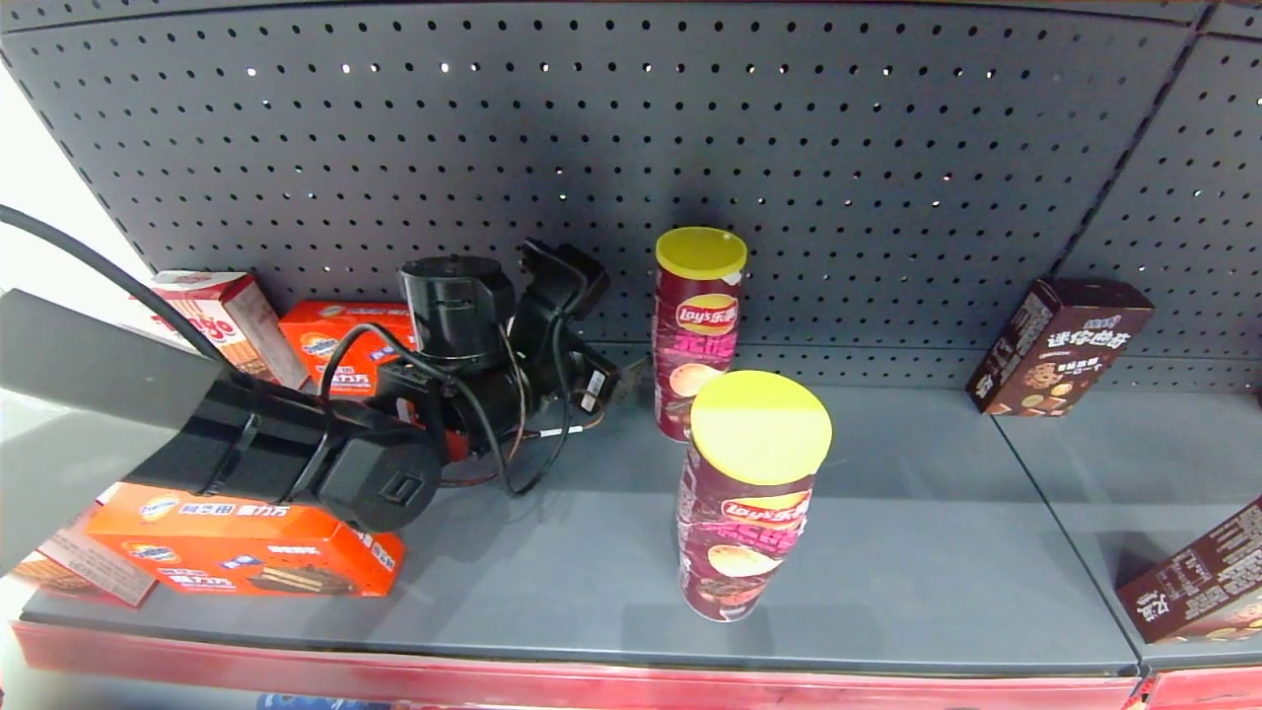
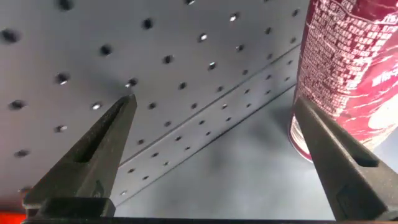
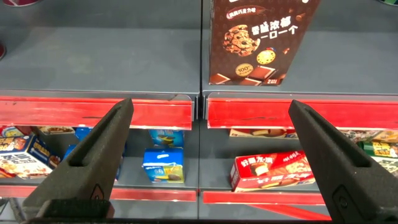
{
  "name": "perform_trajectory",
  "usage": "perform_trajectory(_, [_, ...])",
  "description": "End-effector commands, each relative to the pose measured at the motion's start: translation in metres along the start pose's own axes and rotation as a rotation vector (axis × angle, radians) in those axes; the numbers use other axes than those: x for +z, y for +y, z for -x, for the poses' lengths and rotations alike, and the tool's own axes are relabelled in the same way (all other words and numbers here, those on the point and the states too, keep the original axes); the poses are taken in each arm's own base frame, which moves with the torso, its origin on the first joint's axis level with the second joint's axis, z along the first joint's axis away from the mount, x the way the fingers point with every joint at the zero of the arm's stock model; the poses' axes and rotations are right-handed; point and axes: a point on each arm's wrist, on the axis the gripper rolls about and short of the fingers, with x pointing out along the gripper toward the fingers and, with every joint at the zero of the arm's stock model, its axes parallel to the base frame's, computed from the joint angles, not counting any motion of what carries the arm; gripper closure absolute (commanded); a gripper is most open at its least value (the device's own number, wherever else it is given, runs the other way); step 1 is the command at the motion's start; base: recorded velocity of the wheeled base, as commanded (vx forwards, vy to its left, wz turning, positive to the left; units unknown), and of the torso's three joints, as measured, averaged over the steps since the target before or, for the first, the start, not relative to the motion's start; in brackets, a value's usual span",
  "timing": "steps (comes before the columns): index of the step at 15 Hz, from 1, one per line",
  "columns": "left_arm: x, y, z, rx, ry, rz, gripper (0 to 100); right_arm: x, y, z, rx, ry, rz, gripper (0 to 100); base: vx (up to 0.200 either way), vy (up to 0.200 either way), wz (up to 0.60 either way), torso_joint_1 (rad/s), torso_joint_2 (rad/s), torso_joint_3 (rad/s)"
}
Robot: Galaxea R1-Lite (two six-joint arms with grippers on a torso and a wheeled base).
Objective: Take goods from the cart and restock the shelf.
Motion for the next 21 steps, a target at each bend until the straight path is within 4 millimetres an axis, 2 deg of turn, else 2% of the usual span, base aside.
perform_trajectory(1, [-0.003,-0.003,-0.003,-0.008,0.007,0.0,0,0.0,0.0,0.0,0.0,0.001,0.0,0,0.0,0.0,0.0,0.0,0.0,0.0])
perform_trajectory(4, [-0.002,0.001,0.005,0.026,0.013,0.005,0,0.0,0.0,0.0,0.0,0.001,0.0,0,0.0,0.0,0.0,0.0,0.0,0.0])
perform_trajectory(7, [0.018,0.014,0.034,0.065,-0.022,0.003,0,0.0,0.0,0.0,0.0,0.001,0.0,0,0.0,0.0,0.0,0.0,0.0,0.0])
perform_trajectory(9, [0.035,0.022,0.063,0.126,-0.045,0.004,0,0.0,0.0,0.0,0.0,0.001,0.0,0,0.0,0.0,0.0,0.0,0.0,0.0])
perform_trajectory(10, [0.037,0.024,0.082,0.174,-0.032,0.006,0,0.0,0.0,0.0,0.0,0.001,0.0,0,0.0,0.0,0.0,0.0,0.0,0.0])
perform_trajectory(11, [0.038,0.022,0.113,0.195,-0.024,0.012,0,0.0,0.0,0.0,0.0,0.001,0.0,0,0.0,0.0,0.0,0.0,0.0,0.0])
perform_trajectory(13, [0.035,0.021,0.137,0.204,-0.047,0.013,0,0.0,0.0,0.0,0.0,0.001,0.0,0,0.0,0.0,0.0,0.0,0.0,0.0])
perform_trajectory(19, [0.04,0.023,0.139,0.219,-0.098,0.058,0,0.0,0.0,0.0,-0.024,0.001,0.003,0,0.0,0.0,0.0,0.0,0.0,0.0])
perform_trajectory(20, [0.039,0.023,0.14,0.218,-0.092,0.059,0,0.018,-0.001,0.004,-0.033,-0.053,-0.008,0,0.0,0.0,0.0,0.0,0.0,0.0])
perform_trajectory(21, [0.039,0.023,0.14,0.218,-0.092,0.059,0,0.018,-0.001,0.004,-0.033,-0.053,-0.008,0,0.0,0.0,0.0,0.0,0.0,0.0])
